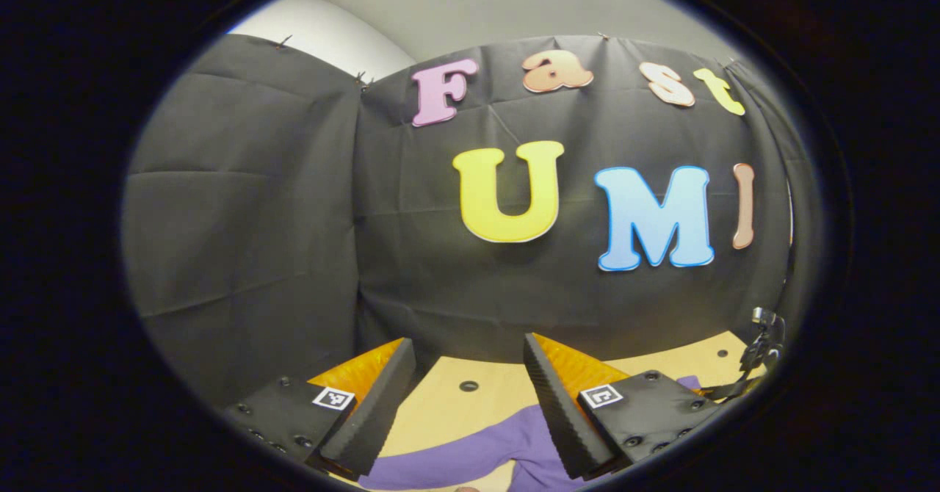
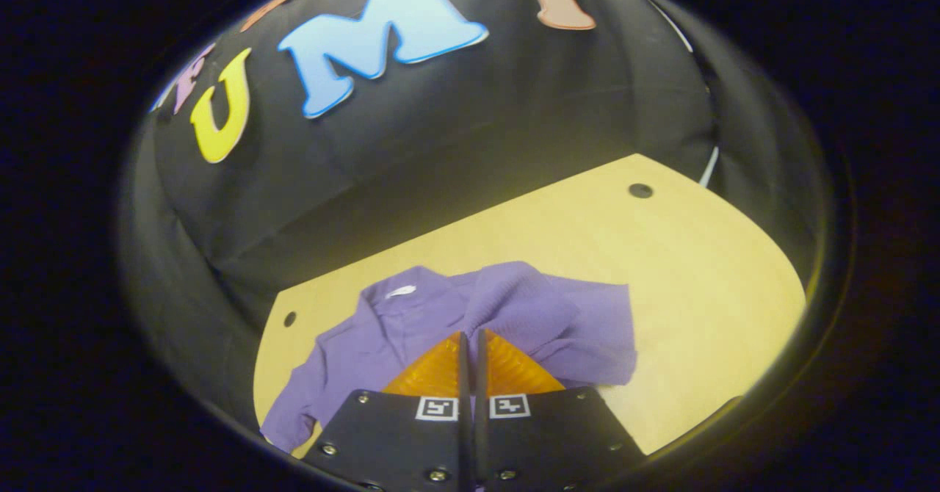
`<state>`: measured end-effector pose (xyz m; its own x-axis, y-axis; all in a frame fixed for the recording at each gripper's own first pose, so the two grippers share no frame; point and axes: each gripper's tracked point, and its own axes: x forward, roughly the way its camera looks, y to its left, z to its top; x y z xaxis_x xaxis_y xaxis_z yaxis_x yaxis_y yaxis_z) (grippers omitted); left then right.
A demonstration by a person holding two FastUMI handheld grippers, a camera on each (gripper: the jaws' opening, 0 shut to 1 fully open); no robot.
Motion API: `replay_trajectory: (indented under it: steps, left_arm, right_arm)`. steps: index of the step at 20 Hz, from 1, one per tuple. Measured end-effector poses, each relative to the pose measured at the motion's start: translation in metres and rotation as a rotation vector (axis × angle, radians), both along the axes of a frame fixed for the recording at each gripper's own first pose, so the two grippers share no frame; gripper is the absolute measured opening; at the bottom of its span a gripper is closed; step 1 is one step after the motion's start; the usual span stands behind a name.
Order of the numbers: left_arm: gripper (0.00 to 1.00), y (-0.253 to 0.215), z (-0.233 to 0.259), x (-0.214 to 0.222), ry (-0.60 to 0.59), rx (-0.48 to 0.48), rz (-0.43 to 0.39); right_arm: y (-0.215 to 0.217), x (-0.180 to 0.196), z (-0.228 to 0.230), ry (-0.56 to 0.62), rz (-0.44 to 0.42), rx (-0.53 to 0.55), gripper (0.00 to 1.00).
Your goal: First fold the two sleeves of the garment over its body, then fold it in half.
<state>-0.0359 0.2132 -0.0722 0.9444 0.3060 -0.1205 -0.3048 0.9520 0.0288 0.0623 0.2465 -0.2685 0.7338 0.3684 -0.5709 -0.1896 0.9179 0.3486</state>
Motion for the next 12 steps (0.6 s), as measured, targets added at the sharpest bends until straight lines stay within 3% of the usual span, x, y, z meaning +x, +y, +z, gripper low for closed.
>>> replay_trajectory:
  steps: [3,6,12]
  left_arm:
    - [0.93,0.037,-0.004,-0.015,0.008,0.015,0.053]
    - [0.93,0.073,-0.008,-0.036,0.016,0.028,0.122]
    - [0.94,0.121,-0.021,-0.075,0.028,0.021,0.238]
  right_arm:
    - [0.09,-0.011,0.0,0.015,0.122,0.01,0.01]
    - [0.15,-0.017,-0.015,0.035,0.235,0.0,0.01]
    - [0.202,0.002,-0.032,0.094,0.396,-0.077,0.01]
